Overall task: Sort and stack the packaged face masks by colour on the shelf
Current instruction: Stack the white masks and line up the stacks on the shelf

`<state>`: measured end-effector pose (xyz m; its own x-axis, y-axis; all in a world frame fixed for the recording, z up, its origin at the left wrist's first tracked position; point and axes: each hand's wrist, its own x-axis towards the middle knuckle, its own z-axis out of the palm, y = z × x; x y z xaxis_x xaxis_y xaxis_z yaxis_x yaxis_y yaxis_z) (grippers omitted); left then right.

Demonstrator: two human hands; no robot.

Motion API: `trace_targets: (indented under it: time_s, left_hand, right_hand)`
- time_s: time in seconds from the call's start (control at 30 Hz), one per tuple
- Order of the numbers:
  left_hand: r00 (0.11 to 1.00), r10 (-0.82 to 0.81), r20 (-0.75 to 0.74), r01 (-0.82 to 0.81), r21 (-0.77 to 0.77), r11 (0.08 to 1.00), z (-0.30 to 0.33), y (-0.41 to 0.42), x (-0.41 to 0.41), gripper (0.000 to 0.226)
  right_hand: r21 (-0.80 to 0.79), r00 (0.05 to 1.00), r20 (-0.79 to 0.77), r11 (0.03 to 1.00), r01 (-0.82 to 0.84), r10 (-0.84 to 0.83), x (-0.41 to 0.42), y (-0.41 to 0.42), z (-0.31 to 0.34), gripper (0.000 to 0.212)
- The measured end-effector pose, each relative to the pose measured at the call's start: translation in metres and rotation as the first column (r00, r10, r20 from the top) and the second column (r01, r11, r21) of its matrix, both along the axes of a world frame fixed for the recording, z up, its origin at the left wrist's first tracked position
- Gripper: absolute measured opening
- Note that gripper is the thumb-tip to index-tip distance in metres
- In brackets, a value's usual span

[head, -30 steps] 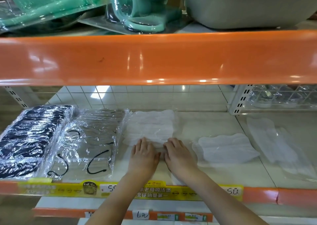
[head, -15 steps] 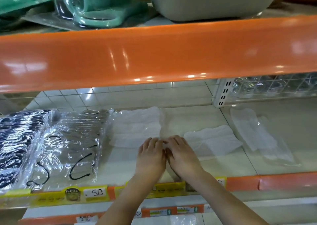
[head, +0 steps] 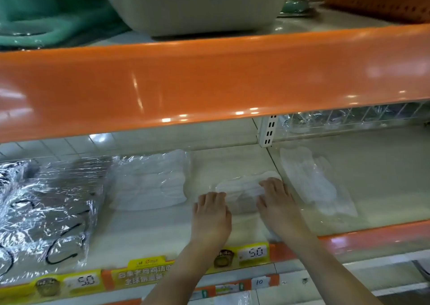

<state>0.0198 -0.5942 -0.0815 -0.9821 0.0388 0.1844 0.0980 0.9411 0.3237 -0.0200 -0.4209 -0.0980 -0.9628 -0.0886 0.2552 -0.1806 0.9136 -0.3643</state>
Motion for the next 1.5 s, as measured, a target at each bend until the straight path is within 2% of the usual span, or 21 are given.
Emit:
trace_targets:
  time_s: [0.1, 0.23, 0.33, 0.43, 0.53, 0.6, 0.63, 0.7, 0.8, 0.9, 0.97, 1.1, 1.2, 1.27, 1.3, 1.33, 1.43, 1.5]
  left_hand:
    - [0.997, 0.067, -0.027, -0.067, -0.010, 0.998, -0.004, 0.008, -0.001, 0.035]
    - [0.989, 0.144, 0.011, -0.144, -0.033, 0.989, -0.010, 0.015, -0.004, 0.038]
    - [0.984, 0.170, 0.050, -0.168, -0.055, 0.984, -0.010, 0.019, -0.006, 0.048]
    - [0.985, 0.171, 0.033, -0.170, -0.038, 0.985, -0.006, 0.020, -0.009, 0.044]
    - [0.989, 0.127, 0.077, -0.132, 0.061, 0.989, -0.007, 0.016, -0.015, 0.051]
    - [0.983, 0.148, 0.112, -0.164, 0.148, 0.975, -0.006, 0.015, -0.019, 0.059]
    - [0.974, 0.174, 0.144, -0.199, 0.184, 0.963, -0.005, 0.015, -0.021, 0.054]
    - [0.962, 0.206, 0.181, -0.260, 0.371, 0.892, 0.003, 0.017, -0.025, 0.042]
    - [0.944, 0.229, 0.238, -0.328, 0.602, 0.728, 0.017, 0.020, -0.027, 0.041]
    - [0.939, 0.149, 0.310, -0.331, 0.697, 0.636, 0.023, 0.020, -0.024, 0.011]
    - [0.937, 0.088, 0.337, -0.325, 0.754, 0.570, 0.028, 0.019, -0.020, 0.008]
    - [0.960, 0.049, 0.274, -0.245, 0.746, 0.620, 0.038, 0.012, -0.014, 0.023]
    - [0.966, 0.004, 0.258, -0.215, 0.794, 0.568, 0.045, 0.002, -0.010, 0.030]
    - [0.972, -0.022, 0.232, -0.187, 0.831, 0.524, 0.049, -0.004, -0.009, 0.023]
    - [0.976, -0.030, 0.216, -0.174, 0.853, 0.492, 0.053, -0.008, -0.008, 0.016]
    - [0.979, -0.033, 0.202, -0.164, 0.869, 0.466, 0.054, -0.012, -0.007, 0.015]
    - [0.981, 0.016, 0.191, -0.178, 0.879, 0.443, 0.054, -0.025, -0.007, 0.039]
    - [0.979, 0.089, 0.185, -0.205, 0.865, 0.458, 0.051, -0.034, -0.007, 0.048]
  right_hand:
    - [0.049, 1.000, 0.000, 0.999, 0.014, -0.014, -0.001, 0.006, -0.004, 0.049]
    - [0.049, 0.999, -0.020, 0.998, 0.039, -0.038, 0.001, 0.007, -0.004, 0.050]
    - [0.065, 0.999, -0.053, 0.998, 0.018, -0.014, -0.001, 0.009, -0.007, 0.048]
    - [0.080, 0.998, -0.056, 0.997, -0.006, 0.010, -0.002, 0.010, -0.009, 0.048]
    - [0.104, 0.996, -0.084, 0.994, -0.017, 0.026, -0.002, 0.011, -0.010, 0.038]
    - [0.104, 0.994, -0.107, 0.994, -0.027, 0.038, -0.002, 0.010, -0.011, 0.041]
    - [0.107, 0.993, -0.112, 0.994, -0.031, 0.043, -0.002, 0.010, -0.010, 0.043]
    - [0.122, 0.991, -0.123, 0.992, -0.034, 0.049, -0.001, 0.010, -0.009, 0.043]
    - [0.153, 0.992, -0.117, 0.988, -0.032, 0.050, 0.001, 0.010, -0.007, 0.041]
    - [0.156, 0.988, -0.146, 0.988, -0.015, 0.039, 0.002, 0.009, -0.006, 0.033]
    - [0.130, 0.986, -0.167, 0.991, -0.002, 0.023, 0.000, 0.010, -0.007, 0.025]
    - [-0.055, 0.989, -0.150, 0.998, 0.005, -0.013, -0.005, 0.013, -0.008, 0.044]
    - [-0.353, 0.990, -0.116, 0.935, 0.032, -0.078, -0.006, 0.015, -0.005, 0.053]
    - [-0.504, 0.995, -0.022, 0.860, 0.075, -0.100, -0.005, 0.018, 0.002, 0.065]
    - [-0.549, 0.995, 0.021, 0.830, 0.097, -0.102, -0.006, 0.020, 0.004, 0.064]
    - [-0.600, 0.993, 0.073, 0.791, 0.120, -0.095, -0.007, 0.022, 0.005, 0.059]
    - [-0.770, 0.972, 0.231, 0.619, 0.156, 0.043, -0.013, 0.027, 0.017, 0.029]
    - [-0.781, 0.949, 0.280, 0.608, 0.138, 0.145, -0.014, 0.026, 0.029, 0.008]
